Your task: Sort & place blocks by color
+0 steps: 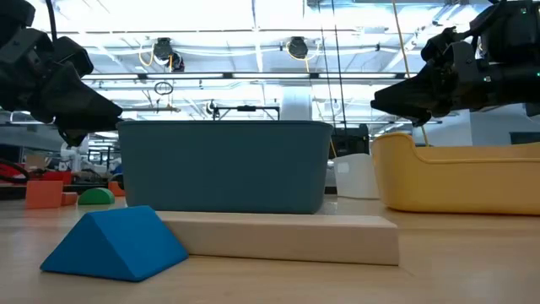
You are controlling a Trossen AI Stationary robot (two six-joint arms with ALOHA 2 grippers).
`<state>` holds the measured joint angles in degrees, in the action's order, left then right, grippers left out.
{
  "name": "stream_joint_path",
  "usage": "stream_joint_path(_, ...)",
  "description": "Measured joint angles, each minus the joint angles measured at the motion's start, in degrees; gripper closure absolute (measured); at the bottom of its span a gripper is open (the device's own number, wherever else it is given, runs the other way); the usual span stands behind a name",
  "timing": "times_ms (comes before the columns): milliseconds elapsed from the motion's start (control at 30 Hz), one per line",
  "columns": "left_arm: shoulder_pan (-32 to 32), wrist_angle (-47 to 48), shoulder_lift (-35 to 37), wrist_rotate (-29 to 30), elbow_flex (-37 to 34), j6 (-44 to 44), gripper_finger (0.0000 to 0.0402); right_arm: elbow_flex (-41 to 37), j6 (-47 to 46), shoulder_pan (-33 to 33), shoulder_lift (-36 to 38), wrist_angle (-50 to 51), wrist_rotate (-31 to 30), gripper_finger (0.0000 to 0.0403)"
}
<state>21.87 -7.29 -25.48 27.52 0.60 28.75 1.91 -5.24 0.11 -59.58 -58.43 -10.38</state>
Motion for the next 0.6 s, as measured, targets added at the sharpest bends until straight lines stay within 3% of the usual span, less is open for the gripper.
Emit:
stream_joint_path(267,0.0,0.0,0.0,0.0,0.0,0.0,0.0247,0.0,15.2,-0.8,0.0,-0.9,-1.7,0.0245)
stream_joint_path(600,0.0,0.0,0.0,0.0,0.0,0.0,0.0247,0.0,16.1,-0.8,0.0,-0.9,-1.6,0.0245)
